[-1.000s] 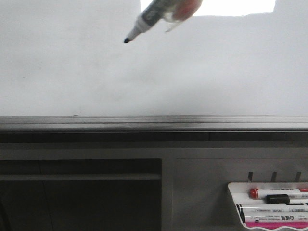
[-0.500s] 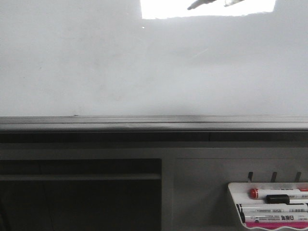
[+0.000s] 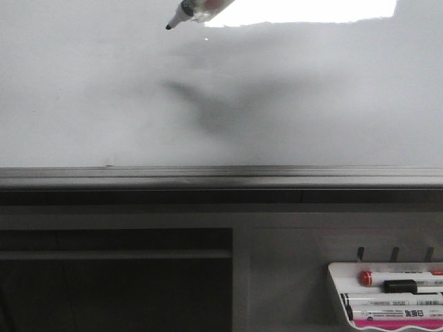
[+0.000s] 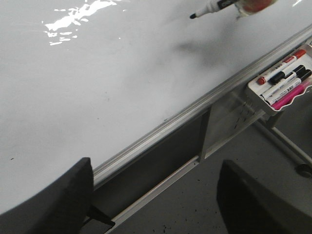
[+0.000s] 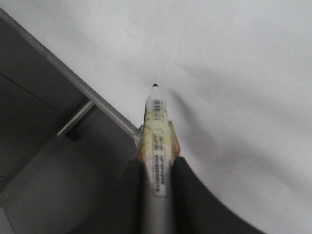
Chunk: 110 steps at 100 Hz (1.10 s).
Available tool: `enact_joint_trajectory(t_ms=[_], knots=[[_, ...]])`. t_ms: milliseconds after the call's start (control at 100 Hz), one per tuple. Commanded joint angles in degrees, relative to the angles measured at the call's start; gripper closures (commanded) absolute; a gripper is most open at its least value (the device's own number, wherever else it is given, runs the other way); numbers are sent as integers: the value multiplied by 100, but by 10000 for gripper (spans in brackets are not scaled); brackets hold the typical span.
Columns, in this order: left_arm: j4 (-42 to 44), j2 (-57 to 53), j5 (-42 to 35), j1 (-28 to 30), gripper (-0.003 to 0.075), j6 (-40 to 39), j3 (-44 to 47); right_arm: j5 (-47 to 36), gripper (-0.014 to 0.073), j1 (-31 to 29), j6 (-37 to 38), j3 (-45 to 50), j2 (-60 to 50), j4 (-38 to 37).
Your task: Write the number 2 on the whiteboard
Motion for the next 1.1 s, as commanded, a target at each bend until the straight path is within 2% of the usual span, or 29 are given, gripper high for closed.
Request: enact_joint_trajectory(t_ms=[0,240,430,490,590,710,920,1090], knots=[[-53,-3,-450,17,227,-64,-167,-45,651,-16,7,-632,146,40],[-53,-3,-490,17,227,-64,-167,419,651,-192,71,-1429,901,-413],[-5,-3,-490,17,227,-64,-167,1291,651,-590,108,-1366,780,-367],[-5,-3,-498,17,227,-64,-167,1161,651,-516,95,-1112,790,-256],[-5,-3,-498,17,227,-64,-167,490,651,-175,74,-780,912,-206],[2,-3,-498,17,227,-64,-167,144,651,57,74,-815,1148,-206],[146,-3,-484,17,227,-64,-167,834,651,-314,157,-817,1049,-575],[219,-3,-535,17,227,-64,-167,766,651,-526,99,-413,716,-483]])
